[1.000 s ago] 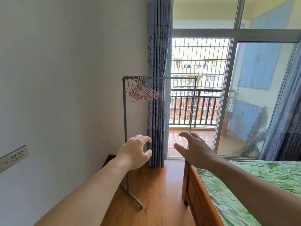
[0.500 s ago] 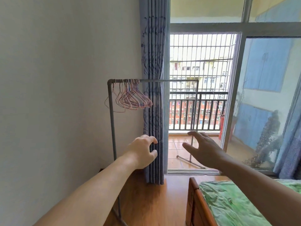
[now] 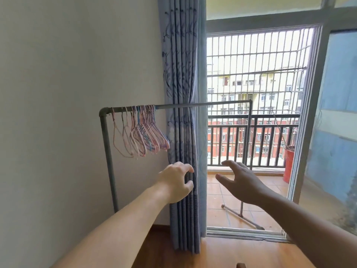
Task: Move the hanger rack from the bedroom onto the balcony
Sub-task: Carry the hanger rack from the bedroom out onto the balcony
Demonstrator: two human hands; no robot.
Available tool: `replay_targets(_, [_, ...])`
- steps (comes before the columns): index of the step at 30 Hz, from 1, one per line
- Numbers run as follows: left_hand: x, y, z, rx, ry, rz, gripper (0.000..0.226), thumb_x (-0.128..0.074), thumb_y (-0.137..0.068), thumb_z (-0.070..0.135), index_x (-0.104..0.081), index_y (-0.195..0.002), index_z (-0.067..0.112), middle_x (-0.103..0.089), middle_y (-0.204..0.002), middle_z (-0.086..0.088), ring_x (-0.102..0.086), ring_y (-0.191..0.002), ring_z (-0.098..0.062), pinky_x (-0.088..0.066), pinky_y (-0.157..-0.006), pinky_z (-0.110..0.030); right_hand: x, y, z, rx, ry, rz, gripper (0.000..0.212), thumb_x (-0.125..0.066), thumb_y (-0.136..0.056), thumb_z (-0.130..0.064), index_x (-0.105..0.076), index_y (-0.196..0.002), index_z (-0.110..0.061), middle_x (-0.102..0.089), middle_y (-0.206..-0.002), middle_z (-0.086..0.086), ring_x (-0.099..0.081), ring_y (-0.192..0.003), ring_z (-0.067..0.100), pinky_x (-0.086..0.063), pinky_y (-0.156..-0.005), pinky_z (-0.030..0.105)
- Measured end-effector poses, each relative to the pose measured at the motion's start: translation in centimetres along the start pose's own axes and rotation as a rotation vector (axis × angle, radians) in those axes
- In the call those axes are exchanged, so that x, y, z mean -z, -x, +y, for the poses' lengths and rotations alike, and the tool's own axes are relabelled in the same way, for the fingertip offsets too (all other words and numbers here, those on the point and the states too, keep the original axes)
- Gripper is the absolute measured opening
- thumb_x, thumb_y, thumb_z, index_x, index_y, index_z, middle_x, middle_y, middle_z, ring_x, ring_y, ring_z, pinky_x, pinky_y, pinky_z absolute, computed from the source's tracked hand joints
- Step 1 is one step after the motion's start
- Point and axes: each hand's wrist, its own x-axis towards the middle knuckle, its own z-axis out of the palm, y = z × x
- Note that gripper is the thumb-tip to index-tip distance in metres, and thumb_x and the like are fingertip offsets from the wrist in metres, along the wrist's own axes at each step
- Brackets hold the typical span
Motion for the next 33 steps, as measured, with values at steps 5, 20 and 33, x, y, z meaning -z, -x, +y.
replay_targets(5, [-2.7,-7.4,-0.6,0.007,0.036,0.020,0.037,-0.054,-0.091,0.032,-0.053,-0.127,0.028,-0.053,-0.129,0.005,-0.048,-0.116,-0.015,-0.045,-0.095,-0.036,-0.9,-6.8,2.9,0.012,0.018,0.006,0.057,-0.053,-0.088,-0.051,-0.040,-0.137,-0.025,-0.043,-0.142,0.003,-0.041,-0.127,0.021,-0.036,-0.103,0.037])
replay_targets(20, [-7.1,-32.6,-7.3,-0.054,-0.079,-0.011,0.039,-0.049,-0.094,0.035,-0.049,-0.132,0.022,-0.052,-0.129,-0.001,-0.044,-0.120,-0.023,-0.043,-0.092,-0.040,-6.8,-32.2,9.5,-0.054,0.084,0.027,0.061,-0.061,-0.083,-0.047,-0.041,-0.136,-0.024,-0.047,-0.136,0.005,-0.047,-0.121,0.022,-0.041,-0.101,0.037])
replay_targets(33, [-9.8,-44.7,-11.4,0.040,-0.145,-0.037,0.038,-0.045,-0.094,0.036,-0.048,-0.129,0.022,-0.051,-0.127,-0.003,-0.046,-0.117,-0.023,-0.047,-0.089,-0.042,-9.0,-45.6,11.8,-0.005,0.068,0.047,0.061,-0.061,-0.084,-0.046,-0.039,-0.137,-0.024,-0.046,-0.139,0.006,-0.046,-0.122,0.023,-0.041,-0.101,0.038])
